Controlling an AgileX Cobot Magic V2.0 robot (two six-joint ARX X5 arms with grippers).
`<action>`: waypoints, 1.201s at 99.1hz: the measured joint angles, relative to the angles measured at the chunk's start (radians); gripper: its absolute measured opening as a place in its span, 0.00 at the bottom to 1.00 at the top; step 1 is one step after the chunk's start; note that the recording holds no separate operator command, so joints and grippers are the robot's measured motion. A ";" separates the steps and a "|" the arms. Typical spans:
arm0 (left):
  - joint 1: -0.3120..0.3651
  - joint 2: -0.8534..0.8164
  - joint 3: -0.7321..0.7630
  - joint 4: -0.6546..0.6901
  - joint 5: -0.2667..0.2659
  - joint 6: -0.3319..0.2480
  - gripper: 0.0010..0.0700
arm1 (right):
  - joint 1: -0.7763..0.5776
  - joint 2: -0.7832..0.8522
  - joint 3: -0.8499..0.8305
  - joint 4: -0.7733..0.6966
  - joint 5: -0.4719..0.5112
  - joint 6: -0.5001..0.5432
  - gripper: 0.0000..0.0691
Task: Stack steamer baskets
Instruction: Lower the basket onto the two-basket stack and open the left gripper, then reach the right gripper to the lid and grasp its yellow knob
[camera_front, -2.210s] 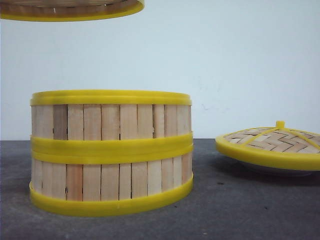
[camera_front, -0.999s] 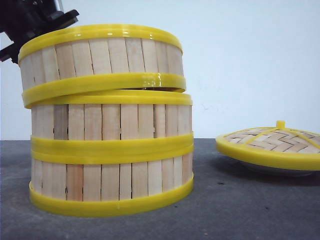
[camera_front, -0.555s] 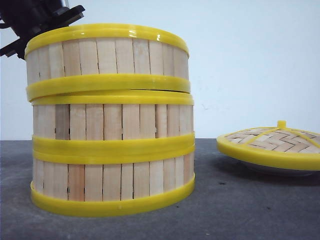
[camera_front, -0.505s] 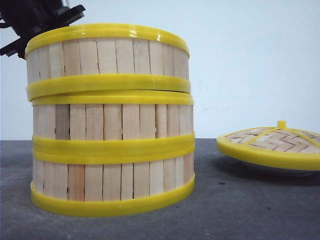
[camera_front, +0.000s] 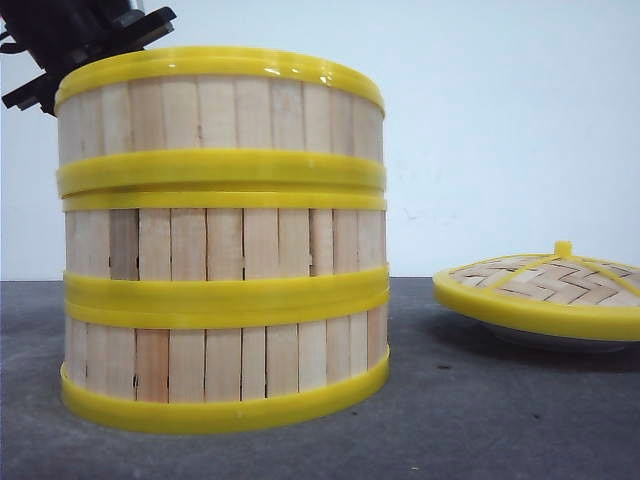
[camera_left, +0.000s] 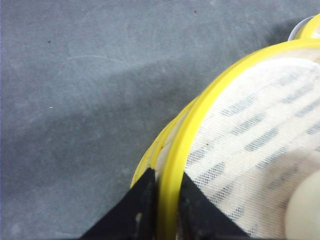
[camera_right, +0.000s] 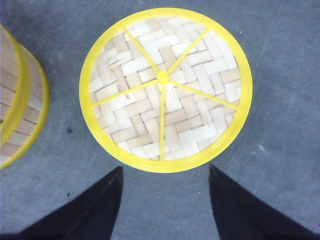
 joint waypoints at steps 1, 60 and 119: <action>0.000 0.000 0.000 0.000 0.000 0.000 0.03 | 0.000 0.000 0.000 0.000 0.000 0.000 0.48; -0.010 0.000 0.001 0.000 -0.033 -0.016 0.41 | 0.000 0.010 -0.001 0.048 0.000 0.000 0.48; 0.013 -0.365 0.010 -0.185 -0.236 0.027 0.42 | 0.000 0.245 -0.105 0.381 -0.057 0.009 0.48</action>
